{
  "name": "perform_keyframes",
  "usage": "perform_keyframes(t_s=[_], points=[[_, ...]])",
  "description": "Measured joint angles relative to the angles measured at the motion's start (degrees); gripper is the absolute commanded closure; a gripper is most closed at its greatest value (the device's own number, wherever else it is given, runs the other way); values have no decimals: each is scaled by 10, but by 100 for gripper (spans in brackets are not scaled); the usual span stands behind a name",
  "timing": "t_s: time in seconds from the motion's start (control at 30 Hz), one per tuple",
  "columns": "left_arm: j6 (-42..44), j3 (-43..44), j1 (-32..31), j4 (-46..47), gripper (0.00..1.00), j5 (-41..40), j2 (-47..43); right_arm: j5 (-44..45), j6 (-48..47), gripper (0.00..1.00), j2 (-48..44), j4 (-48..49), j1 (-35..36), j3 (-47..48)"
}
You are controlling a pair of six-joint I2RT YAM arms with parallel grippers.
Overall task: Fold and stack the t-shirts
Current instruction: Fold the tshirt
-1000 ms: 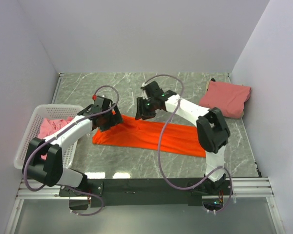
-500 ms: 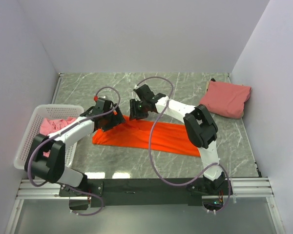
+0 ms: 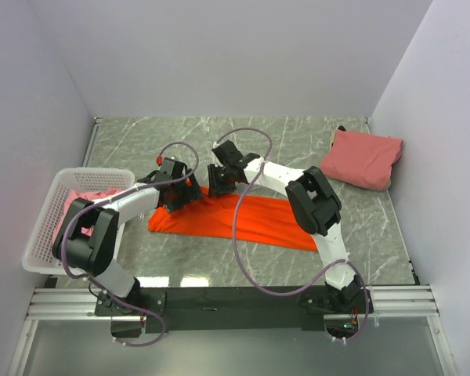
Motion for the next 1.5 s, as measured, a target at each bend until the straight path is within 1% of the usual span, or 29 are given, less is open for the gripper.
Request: perform_keyframes(t_s=[0.03,0.07,0.17,0.23,0.3,0.33,0.37,0.57,0.9,1.33,1.4,1.43,1.5], points=[[0,0,0,1,12,-2,3,-1,0,62,1,0,0,0],[0,0,0,2,12,-3,6,-2,0,68,1,0,1,0],[0,-4,1,5,12,-3,10,-5,0,78,1,0,2,-1],[-1,-5,1,7,12,-5,10,-5,1,81,1,-2,3,-1],[-3,-9,4,11,11,-6,10,-5,0,91,1,-5,3,-1],[-6,-10,5,15,11,-7,10,-3,0,97,1,-7,3,-1],[-8,-12,7,17,11,-7,9,0,-1,100,1,-9,3,-1],[-26,-29,22,33,11,-7,-3,22,1,100,-7,-18,3,-5],[-42,-57,36,47,11,-8,-26,85,1,100,-61,-32,3,-8],[-56,-57,40,23,10,-35,-34,121,5,100,-54,-86,1,-3],[-56,-56,40,22,10,-35,-34,120,5,90,-52,-87,1,-1],[-55,-54,40,19,10,-35,-34,120,5,78,-50,-87,1,2],[-49,-45,40,8,9,-36,-33,116,2,72,-43,-87,0,10]])
